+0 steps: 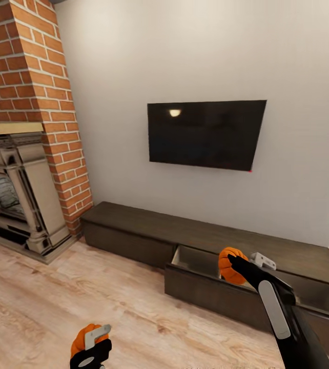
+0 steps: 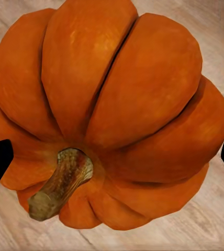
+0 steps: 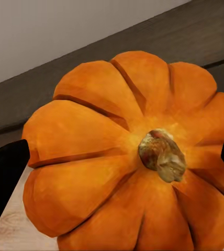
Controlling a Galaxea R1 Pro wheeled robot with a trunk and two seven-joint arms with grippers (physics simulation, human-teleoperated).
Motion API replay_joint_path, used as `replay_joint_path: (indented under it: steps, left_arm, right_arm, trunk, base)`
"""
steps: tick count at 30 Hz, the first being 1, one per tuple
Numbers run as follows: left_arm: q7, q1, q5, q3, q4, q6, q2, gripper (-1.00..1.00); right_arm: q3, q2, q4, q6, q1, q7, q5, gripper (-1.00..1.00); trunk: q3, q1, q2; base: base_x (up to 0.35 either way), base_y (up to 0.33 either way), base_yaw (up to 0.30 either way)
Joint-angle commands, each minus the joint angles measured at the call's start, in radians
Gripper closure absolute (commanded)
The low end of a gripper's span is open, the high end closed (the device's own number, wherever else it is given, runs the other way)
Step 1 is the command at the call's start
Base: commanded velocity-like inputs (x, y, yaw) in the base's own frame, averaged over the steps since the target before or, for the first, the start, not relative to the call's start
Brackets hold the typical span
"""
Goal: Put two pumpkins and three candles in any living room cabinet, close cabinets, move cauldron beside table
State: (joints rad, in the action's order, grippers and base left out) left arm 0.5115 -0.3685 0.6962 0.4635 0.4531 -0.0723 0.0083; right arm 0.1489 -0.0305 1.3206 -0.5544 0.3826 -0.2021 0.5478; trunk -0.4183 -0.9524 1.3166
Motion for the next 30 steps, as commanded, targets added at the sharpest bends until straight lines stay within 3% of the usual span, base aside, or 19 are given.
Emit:
replay_joint_path:
  steps: [1, 23, 30]
  left_arm:
    - [0.007, -0.001, 0.006, 0.009, 0.001, -0.006, 0.001, 1.00]
    - [0.006, -0.001, 0.006, 0.009, 0.001, -0.008, 0.001, 1.00]
    - [0.007, -0.001, 0.005, 0.009, 0.001, -0.010, 0.001, 1.00]
  right_arm:
    - [0.000, 0.000, 0.002, -0.002, 0.001, -0.008, 0.012, 1.00]
    - [0.001, -0.002, 0.000, 0.002, 0.001, -0.008, 0.011, 1.00]
    - [0.033, -0.006, 0.000, 0.002, 0.001, -0.007, 0.011, 1.00]
  trunk:
    - [-0.001, 0.000, 0.001]
    - [-0.001, 0.000, 0.001]
    - [-0.001, 0.000, 0.001]
  base:
    - [0.000, -0.016, -0.271]
    - [0.002, -0.003, -0.271]
    - [0.170, -0.212, -0.271]
